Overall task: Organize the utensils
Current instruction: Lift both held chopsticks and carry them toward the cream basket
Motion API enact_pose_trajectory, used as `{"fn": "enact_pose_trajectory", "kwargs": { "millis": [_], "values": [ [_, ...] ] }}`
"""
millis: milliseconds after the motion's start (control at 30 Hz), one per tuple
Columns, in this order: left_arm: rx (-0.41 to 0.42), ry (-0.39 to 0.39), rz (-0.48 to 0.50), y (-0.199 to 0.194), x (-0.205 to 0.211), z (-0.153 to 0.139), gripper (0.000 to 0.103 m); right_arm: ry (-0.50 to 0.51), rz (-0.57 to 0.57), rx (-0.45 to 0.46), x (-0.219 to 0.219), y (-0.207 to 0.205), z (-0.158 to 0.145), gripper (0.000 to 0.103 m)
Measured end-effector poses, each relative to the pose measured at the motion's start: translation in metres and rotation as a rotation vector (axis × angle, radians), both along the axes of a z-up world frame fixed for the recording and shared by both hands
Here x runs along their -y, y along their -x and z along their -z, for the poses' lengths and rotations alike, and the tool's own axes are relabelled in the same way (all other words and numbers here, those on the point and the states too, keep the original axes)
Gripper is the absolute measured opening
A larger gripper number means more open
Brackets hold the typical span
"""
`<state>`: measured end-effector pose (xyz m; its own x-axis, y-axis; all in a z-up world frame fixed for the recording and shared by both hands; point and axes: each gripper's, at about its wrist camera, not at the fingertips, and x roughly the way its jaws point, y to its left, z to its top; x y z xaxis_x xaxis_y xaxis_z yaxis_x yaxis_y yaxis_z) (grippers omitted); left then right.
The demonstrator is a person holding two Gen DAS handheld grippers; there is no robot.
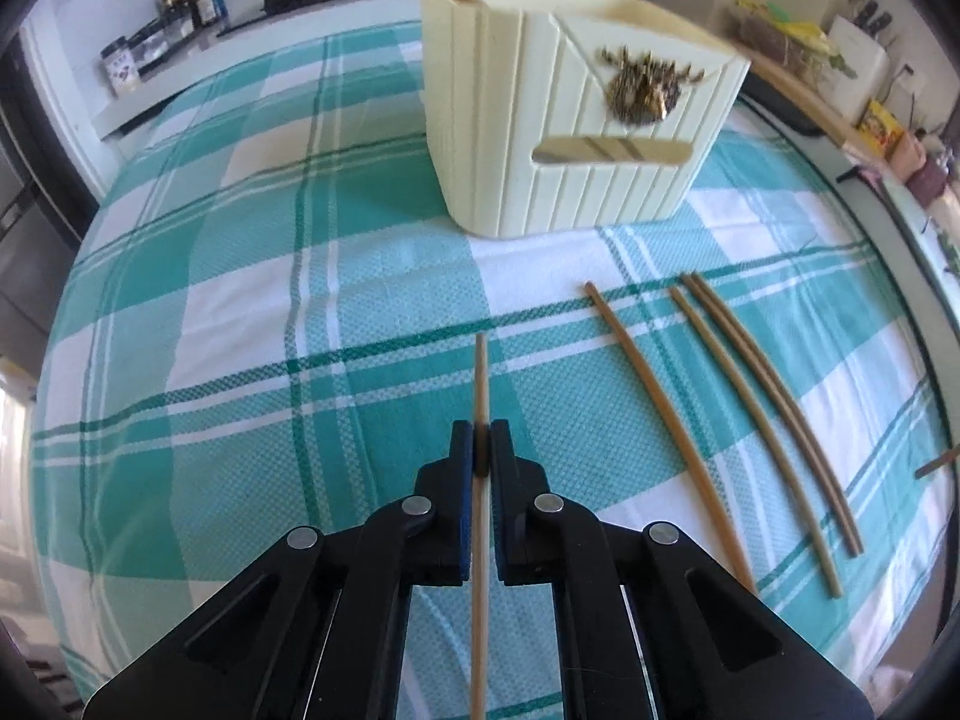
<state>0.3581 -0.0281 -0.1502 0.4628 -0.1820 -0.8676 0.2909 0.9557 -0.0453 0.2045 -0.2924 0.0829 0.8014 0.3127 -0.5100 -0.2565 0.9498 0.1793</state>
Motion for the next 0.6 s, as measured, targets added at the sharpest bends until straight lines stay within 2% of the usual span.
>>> {"fn": "enact_pose_trajectory", "kwargs": {
  "millis": [167, 333, 600],
  "values": [
    [0.135, 0.122, -0.006, 0.029, -0.024, -0.065, 0.003, 0.005, -0.006, 0.007, -0.001, 0.0, -0.002, 0.006],
    [0.258, 0.211, -0.002, 0.063, -0.048, -0.116, 0.003, 0.0, -0.017, 0.011, -0.005, -0.002, -0.002, 0.006],
    [0.371, 0.285, -0.02, 0.084, -0.065, -0.155, 0.003, 0.011, -0.037, 0.013, -0.019, -0.012, -0.004, 0.006]
  ]
}}
